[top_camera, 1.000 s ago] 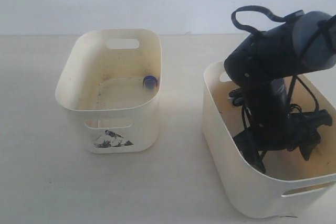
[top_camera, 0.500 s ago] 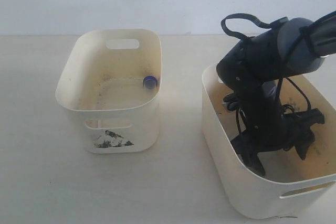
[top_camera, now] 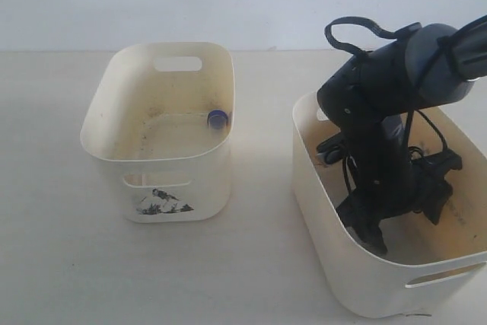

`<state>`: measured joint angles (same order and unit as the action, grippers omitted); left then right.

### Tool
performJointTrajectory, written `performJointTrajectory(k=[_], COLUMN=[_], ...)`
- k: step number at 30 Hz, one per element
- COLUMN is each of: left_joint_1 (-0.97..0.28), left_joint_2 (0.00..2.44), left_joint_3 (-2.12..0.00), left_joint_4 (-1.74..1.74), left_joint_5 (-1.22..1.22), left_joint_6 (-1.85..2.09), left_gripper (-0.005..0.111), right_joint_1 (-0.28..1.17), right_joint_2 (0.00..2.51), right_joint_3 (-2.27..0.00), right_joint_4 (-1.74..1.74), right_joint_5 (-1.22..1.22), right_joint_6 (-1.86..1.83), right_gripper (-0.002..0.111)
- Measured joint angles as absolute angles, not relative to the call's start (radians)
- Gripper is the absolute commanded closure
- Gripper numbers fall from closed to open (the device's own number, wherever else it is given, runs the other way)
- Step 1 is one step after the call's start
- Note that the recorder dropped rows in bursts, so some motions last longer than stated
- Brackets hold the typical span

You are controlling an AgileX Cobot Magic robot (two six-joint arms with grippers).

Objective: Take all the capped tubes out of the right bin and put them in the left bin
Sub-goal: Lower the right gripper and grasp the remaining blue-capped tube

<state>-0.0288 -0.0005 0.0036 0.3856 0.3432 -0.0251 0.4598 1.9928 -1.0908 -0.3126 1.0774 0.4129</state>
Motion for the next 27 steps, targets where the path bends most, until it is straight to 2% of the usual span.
performJointTrajectory(k=[3,8,11,12,27], left_joint_1=[-0.029,-0.029,-0.029,-0.029,-0.029], left_joint_2=[0.000,0.000,0.000,0.000,0.000], left_joint_3=[0.004,0.004,0.004,0.004,0.004], left_joint_4=[0.386,0.386,0.386,0.386,0.386], left_joint_5=[0.343,0.343,0.343,0.343,0.343], left_joint_6=[-0.025,-0.025,-0.025,-0.025,-0.025], left_gripper=[0.102,0.102,0.102,0.102,0.102], right_joint_1=[0.460,0.460,0.460,0.460,0.451], right_joint_2=[1.993,1.993,1.993,1.993,1.993], right_joint_3=[-1.091,-1.091,-1.090,-1.090,-1.090], right_joint_4=[-0.305,-0.250,-0.232,-0.232,-0.204], right_joint_5=[1.079,1.052,1.047,1.047,1.047], right_joint_6=[0.391,0.351,0.351,0.351,0.321], right_gripper=[0.046,0.075,0.096,0.108,0.108])
